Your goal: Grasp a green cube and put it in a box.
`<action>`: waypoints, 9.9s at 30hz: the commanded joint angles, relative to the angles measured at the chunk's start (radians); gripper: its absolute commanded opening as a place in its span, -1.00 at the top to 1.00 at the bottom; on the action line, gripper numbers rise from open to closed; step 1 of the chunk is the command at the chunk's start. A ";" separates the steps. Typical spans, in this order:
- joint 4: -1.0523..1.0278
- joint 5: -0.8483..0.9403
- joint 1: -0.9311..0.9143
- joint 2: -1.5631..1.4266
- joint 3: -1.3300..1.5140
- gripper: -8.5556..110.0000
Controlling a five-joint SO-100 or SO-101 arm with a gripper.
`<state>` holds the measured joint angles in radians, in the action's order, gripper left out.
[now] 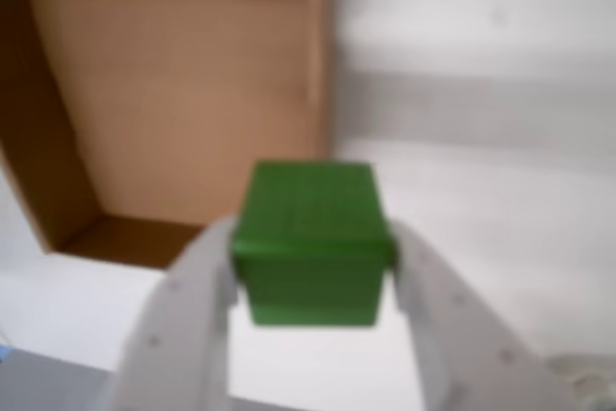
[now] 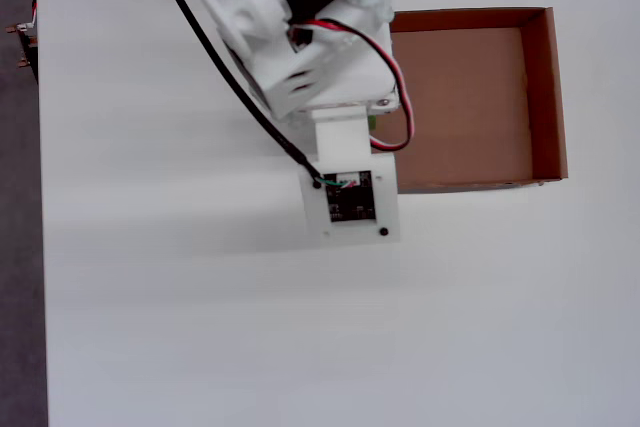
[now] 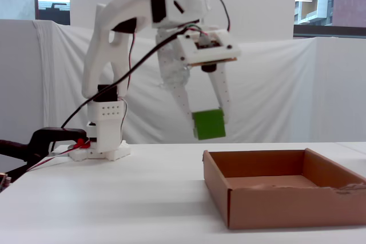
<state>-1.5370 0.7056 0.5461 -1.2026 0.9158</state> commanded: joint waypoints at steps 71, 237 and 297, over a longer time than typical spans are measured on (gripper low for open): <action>-0.058 -0.072 0.210 0.305 -0.155 0.48; 0.301 0.247 -0.534 -1.980 2.056 0.46; 0.301 0.247 -0.534 -1.980 2.056 0.46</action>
<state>-1.2395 0.9541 0.0046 -3.1937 2.9759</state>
